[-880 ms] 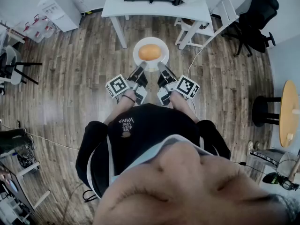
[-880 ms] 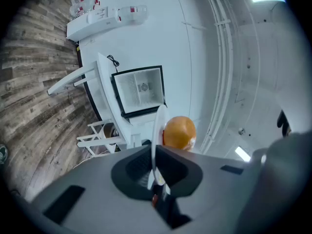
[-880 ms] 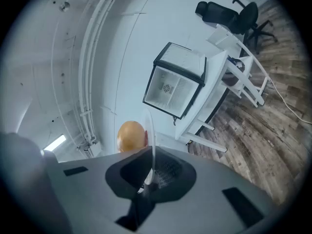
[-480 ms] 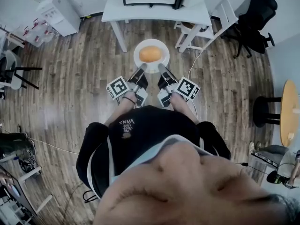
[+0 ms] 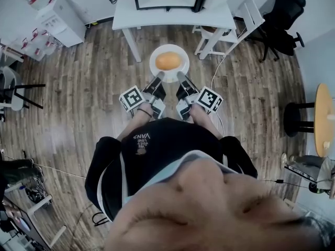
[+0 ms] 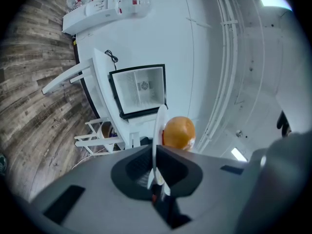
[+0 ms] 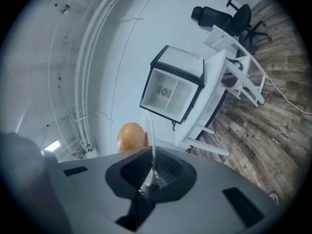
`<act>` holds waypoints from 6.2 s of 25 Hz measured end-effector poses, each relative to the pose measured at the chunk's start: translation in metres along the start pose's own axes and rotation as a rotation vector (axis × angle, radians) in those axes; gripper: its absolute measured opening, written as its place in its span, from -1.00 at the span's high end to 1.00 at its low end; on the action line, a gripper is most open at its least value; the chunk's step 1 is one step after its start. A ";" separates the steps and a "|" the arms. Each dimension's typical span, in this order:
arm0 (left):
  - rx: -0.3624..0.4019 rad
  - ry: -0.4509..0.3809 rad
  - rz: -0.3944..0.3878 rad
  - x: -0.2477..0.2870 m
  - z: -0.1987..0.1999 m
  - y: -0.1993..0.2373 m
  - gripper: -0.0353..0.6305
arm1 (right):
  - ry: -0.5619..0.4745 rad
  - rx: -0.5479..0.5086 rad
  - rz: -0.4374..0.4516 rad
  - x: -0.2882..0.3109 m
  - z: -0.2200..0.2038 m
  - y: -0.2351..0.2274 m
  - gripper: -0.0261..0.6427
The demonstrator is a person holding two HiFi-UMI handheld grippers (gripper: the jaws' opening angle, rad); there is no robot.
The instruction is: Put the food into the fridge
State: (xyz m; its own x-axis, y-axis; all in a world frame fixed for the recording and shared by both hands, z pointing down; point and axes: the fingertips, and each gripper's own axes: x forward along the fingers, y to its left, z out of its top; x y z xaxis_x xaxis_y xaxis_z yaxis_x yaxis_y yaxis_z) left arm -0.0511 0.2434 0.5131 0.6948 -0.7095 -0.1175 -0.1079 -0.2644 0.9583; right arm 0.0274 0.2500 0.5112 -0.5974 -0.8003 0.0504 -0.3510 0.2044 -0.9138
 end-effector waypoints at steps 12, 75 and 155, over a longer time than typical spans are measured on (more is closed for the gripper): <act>-0.028 0.059 -0.009 -0.001 0.036 0.014 0.81 | -0.060 0.007 -0.003 0.036 -0.007 0.010 0.86; -0.056 -0.120 0.049 0.230 0.161 0.084 0.81 | 0.133 0.048 0.028 0.222 0.192 -0.082 0.86; -0.073 -0.021 0.017 0.395 0.351 0.137 0.81 | 0.023 0.056 0.035 0.436 0.322 -0.103 0.86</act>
State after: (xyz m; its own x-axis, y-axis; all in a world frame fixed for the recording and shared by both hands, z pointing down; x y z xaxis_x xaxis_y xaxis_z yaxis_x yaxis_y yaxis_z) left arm -0.0407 -0.3021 0.5068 0.6784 -0.7271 -0.1058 -0.0668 -0.2044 0.9766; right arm 0.0354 -0.3012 0.4979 -0.6253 -0.7799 0.0265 -0.2892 0.2001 -0.9361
